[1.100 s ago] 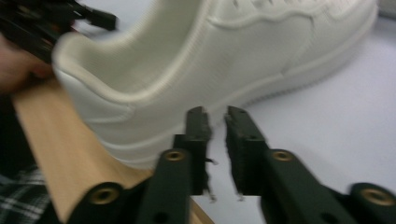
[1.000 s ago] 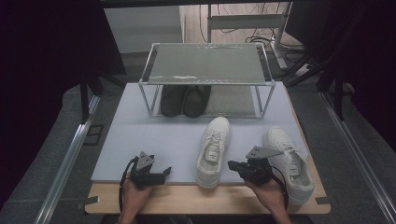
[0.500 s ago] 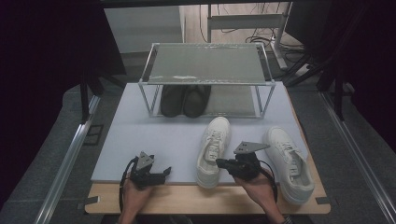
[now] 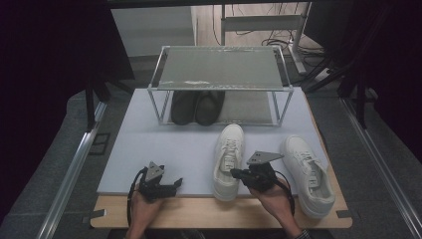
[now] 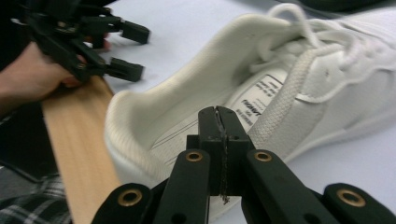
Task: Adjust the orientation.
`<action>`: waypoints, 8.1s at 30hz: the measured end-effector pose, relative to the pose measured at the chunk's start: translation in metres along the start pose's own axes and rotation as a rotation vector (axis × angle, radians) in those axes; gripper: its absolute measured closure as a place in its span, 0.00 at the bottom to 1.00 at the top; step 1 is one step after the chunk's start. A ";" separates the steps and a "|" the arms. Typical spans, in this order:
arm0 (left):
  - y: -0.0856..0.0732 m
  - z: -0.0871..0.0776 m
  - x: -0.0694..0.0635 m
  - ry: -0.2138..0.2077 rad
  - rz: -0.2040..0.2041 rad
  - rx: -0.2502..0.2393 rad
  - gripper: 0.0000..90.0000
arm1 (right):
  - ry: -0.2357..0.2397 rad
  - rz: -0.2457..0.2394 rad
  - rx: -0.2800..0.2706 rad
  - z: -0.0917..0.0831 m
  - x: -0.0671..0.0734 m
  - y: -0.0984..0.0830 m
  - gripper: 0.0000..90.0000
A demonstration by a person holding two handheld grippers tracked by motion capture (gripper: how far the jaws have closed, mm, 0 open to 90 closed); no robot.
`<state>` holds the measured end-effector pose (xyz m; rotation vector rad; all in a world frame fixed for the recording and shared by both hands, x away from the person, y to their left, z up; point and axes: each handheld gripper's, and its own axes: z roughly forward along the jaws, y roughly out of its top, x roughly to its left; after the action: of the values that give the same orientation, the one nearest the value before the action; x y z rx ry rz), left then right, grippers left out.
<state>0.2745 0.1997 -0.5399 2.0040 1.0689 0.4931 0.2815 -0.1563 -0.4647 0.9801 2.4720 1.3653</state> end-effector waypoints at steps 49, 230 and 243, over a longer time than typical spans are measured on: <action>0.000 0.000 0.000 0.001 -0.002 0.000 0.14 | -0.107 0.148 0.010 -0.008 -0.039 0.010 0.68; 0.000 0.000 0.000 -0.002 -0.004 -0.002 0.14 | -0.043 0.721 -0.448 0.035 -0.143 0.239 0.89; 0.000 0.000 0.000 0.001 -0.004 0.000 0.14 | -0.018 0.689 -0.466 0.039 -0.144 0.243 0.66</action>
<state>0.2749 0.1993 -0.5399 2.0011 1.0738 0.4922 0.5233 -0.1265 -0.3172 1.7664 1.7013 1.9690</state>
